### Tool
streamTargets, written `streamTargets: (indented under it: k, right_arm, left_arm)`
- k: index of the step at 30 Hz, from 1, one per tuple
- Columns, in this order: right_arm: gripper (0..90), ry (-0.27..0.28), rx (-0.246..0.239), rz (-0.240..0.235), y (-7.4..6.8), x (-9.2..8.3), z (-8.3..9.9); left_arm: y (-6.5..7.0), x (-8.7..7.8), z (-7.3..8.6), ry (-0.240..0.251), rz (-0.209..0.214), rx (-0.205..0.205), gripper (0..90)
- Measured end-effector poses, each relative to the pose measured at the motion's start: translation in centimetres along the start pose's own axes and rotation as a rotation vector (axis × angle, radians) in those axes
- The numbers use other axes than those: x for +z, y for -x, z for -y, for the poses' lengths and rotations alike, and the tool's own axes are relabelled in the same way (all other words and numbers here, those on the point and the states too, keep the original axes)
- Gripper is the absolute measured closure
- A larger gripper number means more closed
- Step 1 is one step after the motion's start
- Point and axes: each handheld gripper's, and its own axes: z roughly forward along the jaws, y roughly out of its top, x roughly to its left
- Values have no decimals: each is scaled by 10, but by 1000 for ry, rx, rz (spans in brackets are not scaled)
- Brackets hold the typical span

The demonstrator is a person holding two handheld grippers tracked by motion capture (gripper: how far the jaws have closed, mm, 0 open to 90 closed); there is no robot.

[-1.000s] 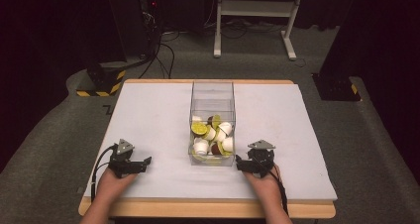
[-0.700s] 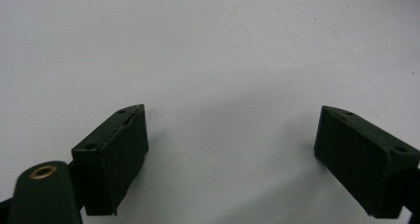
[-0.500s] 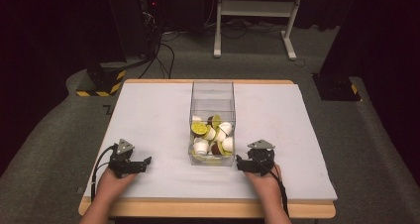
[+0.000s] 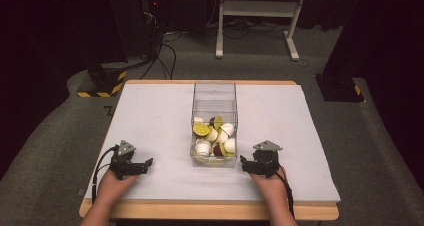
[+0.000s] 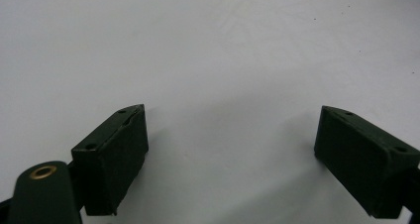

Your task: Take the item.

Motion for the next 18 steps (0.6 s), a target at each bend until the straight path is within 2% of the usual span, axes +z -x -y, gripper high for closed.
streamTargets:
  k: [8, 18]
  right_arm:
    - [222, 37, -30, -9, 0, -8, -2]
    - [233, 53, -21, -38, 1, -14, -5]
  left_arm:
    - [0, 0, 0, 0, 0, 1, 135]
    - [0, 0, 0, 0, 0, 1, 135]
